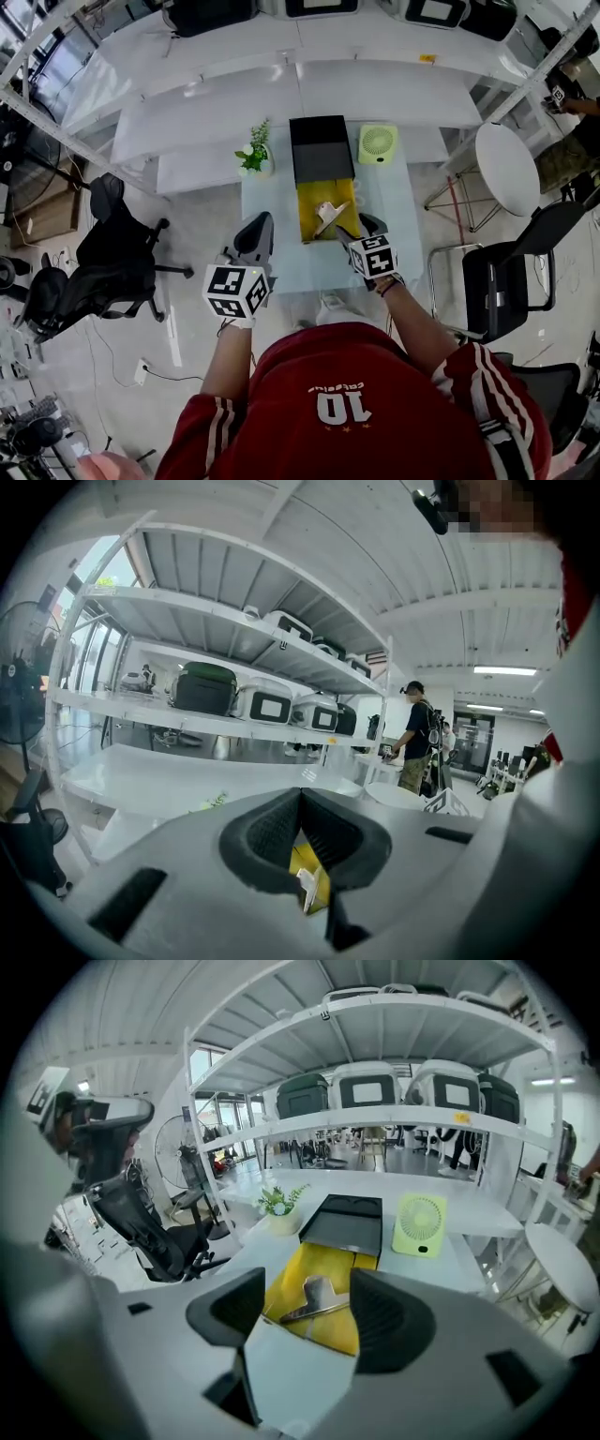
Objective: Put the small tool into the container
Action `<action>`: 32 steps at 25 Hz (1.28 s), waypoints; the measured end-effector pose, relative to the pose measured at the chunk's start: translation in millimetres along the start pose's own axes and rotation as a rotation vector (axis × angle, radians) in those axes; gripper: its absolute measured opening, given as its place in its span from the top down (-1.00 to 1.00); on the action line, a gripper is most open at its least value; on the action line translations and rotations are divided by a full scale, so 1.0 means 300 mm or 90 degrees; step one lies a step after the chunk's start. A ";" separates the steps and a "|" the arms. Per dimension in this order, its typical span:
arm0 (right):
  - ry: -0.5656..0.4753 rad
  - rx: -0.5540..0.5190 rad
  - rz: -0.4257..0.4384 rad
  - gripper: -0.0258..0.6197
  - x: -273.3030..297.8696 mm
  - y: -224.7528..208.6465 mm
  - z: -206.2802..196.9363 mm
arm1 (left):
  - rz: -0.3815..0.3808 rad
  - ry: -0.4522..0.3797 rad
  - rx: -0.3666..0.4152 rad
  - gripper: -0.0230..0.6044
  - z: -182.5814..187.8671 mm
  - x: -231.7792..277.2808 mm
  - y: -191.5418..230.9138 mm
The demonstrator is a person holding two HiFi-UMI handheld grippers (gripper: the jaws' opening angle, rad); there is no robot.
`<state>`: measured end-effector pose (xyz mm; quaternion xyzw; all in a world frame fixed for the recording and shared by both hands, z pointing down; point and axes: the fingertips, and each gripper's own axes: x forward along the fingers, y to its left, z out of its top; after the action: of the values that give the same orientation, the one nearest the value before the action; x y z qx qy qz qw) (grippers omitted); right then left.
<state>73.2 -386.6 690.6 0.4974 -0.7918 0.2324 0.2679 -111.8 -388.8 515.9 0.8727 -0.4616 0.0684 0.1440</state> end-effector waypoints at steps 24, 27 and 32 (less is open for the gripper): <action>-0.164 0.025 0.001 0.09 -0.467 0.270 0.196 | -0.061 -0.066 0.039 0.93 0.134 -0.334 -0.112; -0.196 0.034 -0.002 0.09 -0.539 0.300 0.240 | -0.069 -0.080 0.044 0.93 0.167 -0.377 -0.128; -0.249 0.032 -0.017 0.09 -0.671 0.325 0.307 | -0.087 -0.113 0.046 0.93 0.218 -0.441 -0.170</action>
<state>39.3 -272.6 479.9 0.5502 -0.8159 0.1473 0.0996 -145.4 -278.2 410.8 0.9095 -0.4089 -0.0029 0.0755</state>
